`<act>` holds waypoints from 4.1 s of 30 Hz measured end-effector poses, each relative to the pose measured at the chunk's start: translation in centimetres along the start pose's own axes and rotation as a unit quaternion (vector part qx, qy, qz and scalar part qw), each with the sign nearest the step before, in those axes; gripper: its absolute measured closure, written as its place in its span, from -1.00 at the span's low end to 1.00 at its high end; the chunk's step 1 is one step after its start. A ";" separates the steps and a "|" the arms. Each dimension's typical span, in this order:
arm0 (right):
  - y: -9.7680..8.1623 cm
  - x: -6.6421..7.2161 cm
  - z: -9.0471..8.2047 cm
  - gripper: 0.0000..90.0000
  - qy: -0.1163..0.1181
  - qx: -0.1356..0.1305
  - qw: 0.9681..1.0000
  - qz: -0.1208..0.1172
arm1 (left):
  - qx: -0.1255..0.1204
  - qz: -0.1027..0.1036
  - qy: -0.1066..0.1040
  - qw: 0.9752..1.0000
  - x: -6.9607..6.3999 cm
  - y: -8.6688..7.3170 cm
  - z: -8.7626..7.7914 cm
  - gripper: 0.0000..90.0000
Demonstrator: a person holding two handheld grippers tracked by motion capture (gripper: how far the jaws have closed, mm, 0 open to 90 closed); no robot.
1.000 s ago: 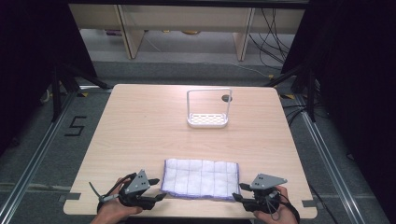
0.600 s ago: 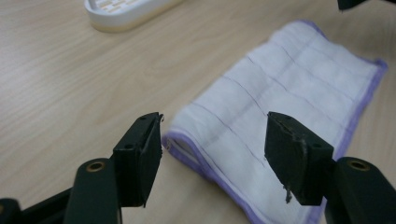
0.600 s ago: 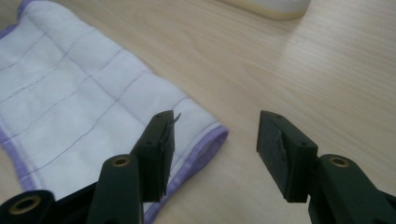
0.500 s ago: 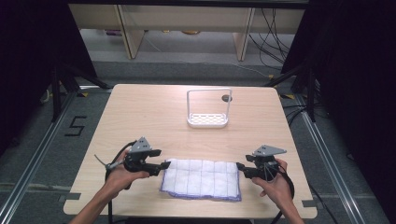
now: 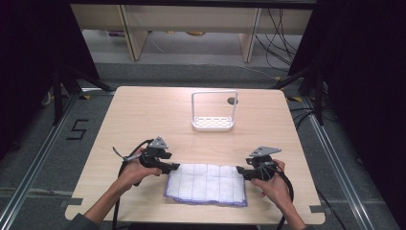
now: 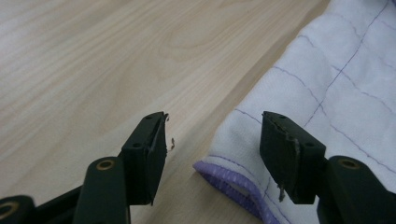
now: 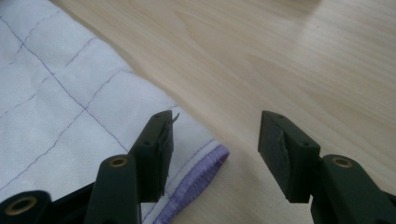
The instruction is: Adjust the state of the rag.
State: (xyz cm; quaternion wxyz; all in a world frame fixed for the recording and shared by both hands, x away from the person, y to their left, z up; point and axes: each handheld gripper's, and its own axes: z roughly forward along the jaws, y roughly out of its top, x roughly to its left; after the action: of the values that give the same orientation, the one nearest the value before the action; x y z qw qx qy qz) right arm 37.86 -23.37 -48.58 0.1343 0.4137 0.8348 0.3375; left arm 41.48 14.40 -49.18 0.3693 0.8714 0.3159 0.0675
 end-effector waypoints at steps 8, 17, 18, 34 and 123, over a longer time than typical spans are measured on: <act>-0.3 0.2 0.8 0.03 -0.003 0.009 1.000 -0.012 | 0.023 0.041 0.009 0.999 -0.6 -0.5 1.3 0.06; -0.5 0.3 1.3 0.03 -0.012 0.019 1.000 -0.017 | 0.033 0.050 -0.005 0.998 -0.7 -0.7 1.4 0.25; -0.5 0.5 1.3 0.03 -0.008 0.030 1.000 -0.001 | 0.033 0.059 -0.010 0.998 -0.6 -0.7 1.3 0.31; 0.3 0.1 2.1 0.85 0.034 0.031 0.999 -0.016 | 0.025 0.098 0.000 0.995 -2.5 -1.7 0.5 0.80; 7.1 -2.7 7.0 -0.09 0.000 0.042 0.999 0.017 | -0.029 -0.021 0.017 0.999 1.1 6.8 8.5 -0.22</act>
State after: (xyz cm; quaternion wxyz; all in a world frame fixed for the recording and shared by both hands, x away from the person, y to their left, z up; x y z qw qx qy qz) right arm 47.34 -19.20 -49.12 0.1111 0.4336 0.8408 0.3043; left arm 48.77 6.37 -50.75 0.3905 0.8520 0.3385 0.0839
